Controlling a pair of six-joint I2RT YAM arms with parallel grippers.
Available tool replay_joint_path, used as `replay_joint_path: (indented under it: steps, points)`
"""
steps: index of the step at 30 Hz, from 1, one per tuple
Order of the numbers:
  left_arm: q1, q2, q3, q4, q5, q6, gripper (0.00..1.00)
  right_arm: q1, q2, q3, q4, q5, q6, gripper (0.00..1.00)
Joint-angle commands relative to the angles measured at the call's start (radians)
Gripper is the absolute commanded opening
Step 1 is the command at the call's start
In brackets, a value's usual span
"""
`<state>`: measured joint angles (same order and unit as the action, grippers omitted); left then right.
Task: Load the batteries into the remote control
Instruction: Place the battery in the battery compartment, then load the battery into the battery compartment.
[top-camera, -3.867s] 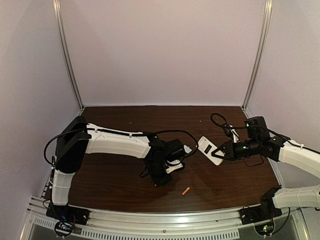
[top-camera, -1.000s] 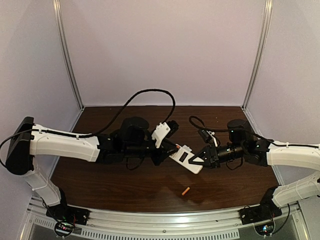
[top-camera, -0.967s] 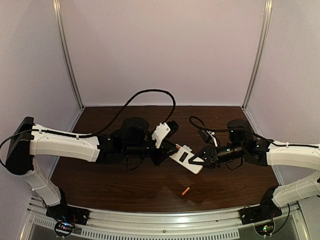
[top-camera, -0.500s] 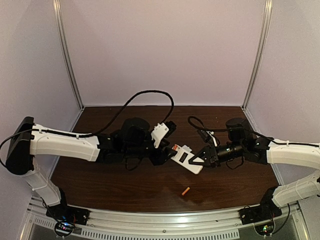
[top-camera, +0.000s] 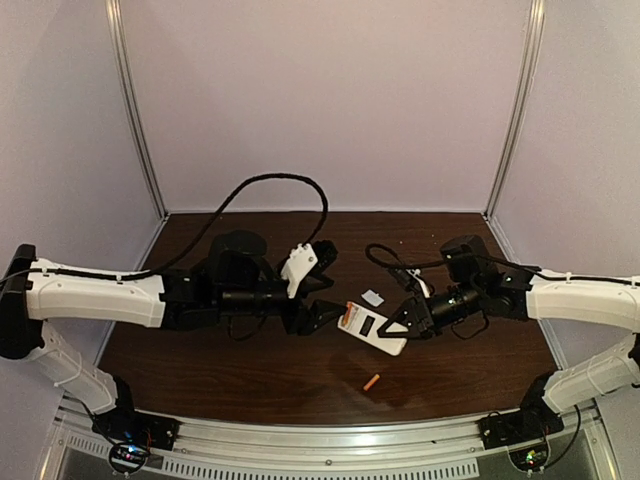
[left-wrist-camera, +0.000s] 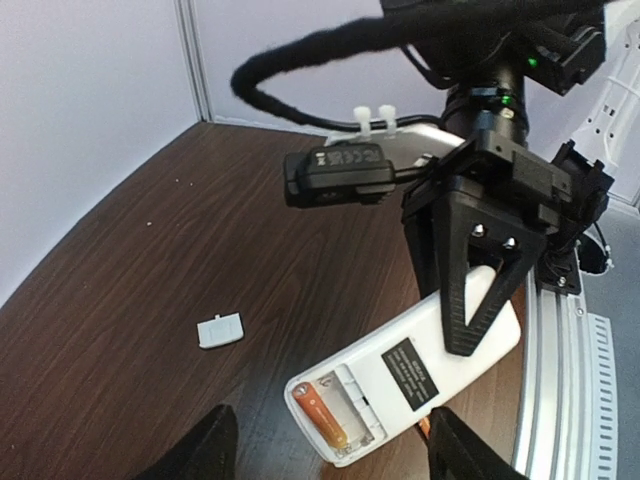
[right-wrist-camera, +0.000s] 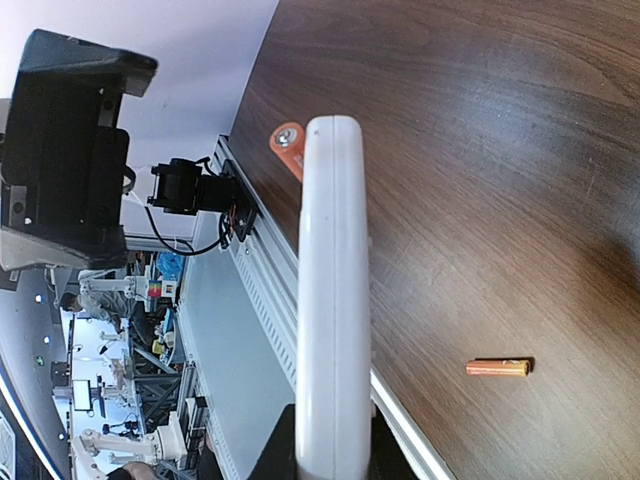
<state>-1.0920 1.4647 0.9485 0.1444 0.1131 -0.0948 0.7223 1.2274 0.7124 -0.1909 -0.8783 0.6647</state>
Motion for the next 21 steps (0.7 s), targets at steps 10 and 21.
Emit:
replay_joint_path:
  steps: [10, 21]
  points:
    - [-0.021, -0.188, -0.231, 0.163, 0.147, 0.461, 0.42, 0.02, 0.032, 0.08, -0.145, -0.13, -0.117, 0.0]
    - [-0.077, -0.103, -0.151, 0.08, 0.099, 0.58, 0.34, 0.077, 0.064, 0.115, -0.189, -0.123, -0.159, 0.0]
